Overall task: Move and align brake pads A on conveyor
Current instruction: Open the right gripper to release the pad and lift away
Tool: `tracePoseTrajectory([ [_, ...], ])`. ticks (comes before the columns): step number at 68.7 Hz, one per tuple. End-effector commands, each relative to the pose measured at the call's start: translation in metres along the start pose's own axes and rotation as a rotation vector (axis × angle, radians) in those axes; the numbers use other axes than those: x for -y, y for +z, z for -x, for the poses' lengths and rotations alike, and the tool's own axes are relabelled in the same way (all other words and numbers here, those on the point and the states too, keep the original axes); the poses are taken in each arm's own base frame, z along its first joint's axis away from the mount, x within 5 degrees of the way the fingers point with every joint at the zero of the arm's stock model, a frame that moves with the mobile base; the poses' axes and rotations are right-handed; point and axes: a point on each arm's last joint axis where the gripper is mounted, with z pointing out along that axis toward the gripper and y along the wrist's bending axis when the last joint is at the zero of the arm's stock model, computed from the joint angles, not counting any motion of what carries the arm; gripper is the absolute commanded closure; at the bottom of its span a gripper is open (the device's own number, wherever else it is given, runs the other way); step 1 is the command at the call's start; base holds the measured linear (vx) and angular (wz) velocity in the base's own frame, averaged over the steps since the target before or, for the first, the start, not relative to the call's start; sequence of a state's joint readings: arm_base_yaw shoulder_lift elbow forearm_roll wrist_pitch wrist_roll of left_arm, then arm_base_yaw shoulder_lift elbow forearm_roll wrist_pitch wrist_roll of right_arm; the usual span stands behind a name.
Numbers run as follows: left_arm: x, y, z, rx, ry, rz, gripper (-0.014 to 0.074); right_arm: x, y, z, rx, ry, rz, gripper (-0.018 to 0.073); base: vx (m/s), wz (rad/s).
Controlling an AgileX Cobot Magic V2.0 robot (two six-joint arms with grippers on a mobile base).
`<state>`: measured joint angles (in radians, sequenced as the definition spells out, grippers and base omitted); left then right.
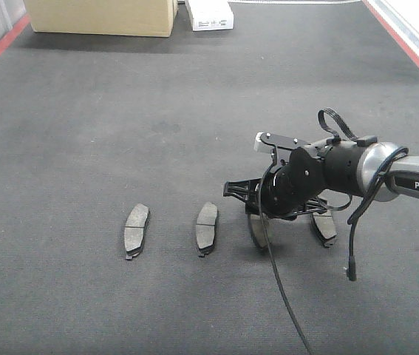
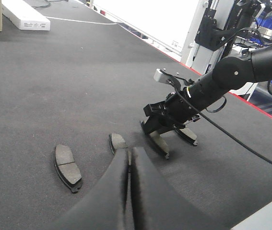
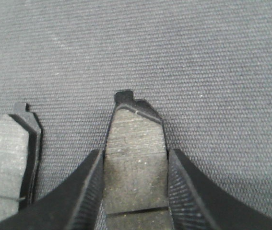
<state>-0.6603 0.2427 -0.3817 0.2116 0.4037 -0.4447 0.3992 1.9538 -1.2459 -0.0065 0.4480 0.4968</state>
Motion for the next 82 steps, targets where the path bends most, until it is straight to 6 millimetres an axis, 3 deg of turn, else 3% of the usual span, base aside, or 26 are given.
tracePoseTrajectory([
  [1, 0.005, -0.002, 0.013, 0.077, -0.001, -0.034, 0.0602, -0.007, -0.024, 0.018, 0.108, -0.005, 0.047, 0.0218, 0.0, 0.0],
  [18, 0.005, -0.002, 0.013, 0.077, -0.001, -0.034, 0.0602, -0.01, -0.033, 0.024, 0.127, -0.014, 0.052, 0.0189, 0.0, 0.0],
  [25, 0.005, -0.002, 0.013, 0.077, -0.001, -0.034, 0.0602, -0.014, -0.057, 0.035, 0.182, -0.065, 0.053, 0.0189, 0.0, 0.0],
  [35, 0.005, -0.002, 0.013, 0.077, -0.001, -0.034, 0.0602, -0.012, -0.109, 0.046, 0.313, -0.204, 0.017, 0.019, 0.0, 0.0],
  [53, 0.005, -0.002, 0.013, 0.077, -0.001, -0.034, 0.0602, 0.002, -0.179, 0.041, 0.382, -0.325, -0.106, 0.0205, 0.0, 0.0],
  [62, 0.005, -0.002, 0.013, 0.077, -0.001, -0.034, 0.0602, 0.003, -0.209, 0.036, 0.424, -0.389, -0.098, 0.0295, 0.0, 0.0],
  [77, 0.005, -0.002, 0.013, 0.077, -0.001, -0.035, 0.0602, 0.004, -0.255, 0.022, 0.484, -0.453, -0.027, 0.0573, 0.0, 0.0],
  [82, 0.005, -0.002, 0.013, 0.077, -0.001, -0.035, 0.0602, 0.005, -0.268, 0.018, 0.495, -0.471, -0.021, 0.0568, 0.0, 0.0],
])
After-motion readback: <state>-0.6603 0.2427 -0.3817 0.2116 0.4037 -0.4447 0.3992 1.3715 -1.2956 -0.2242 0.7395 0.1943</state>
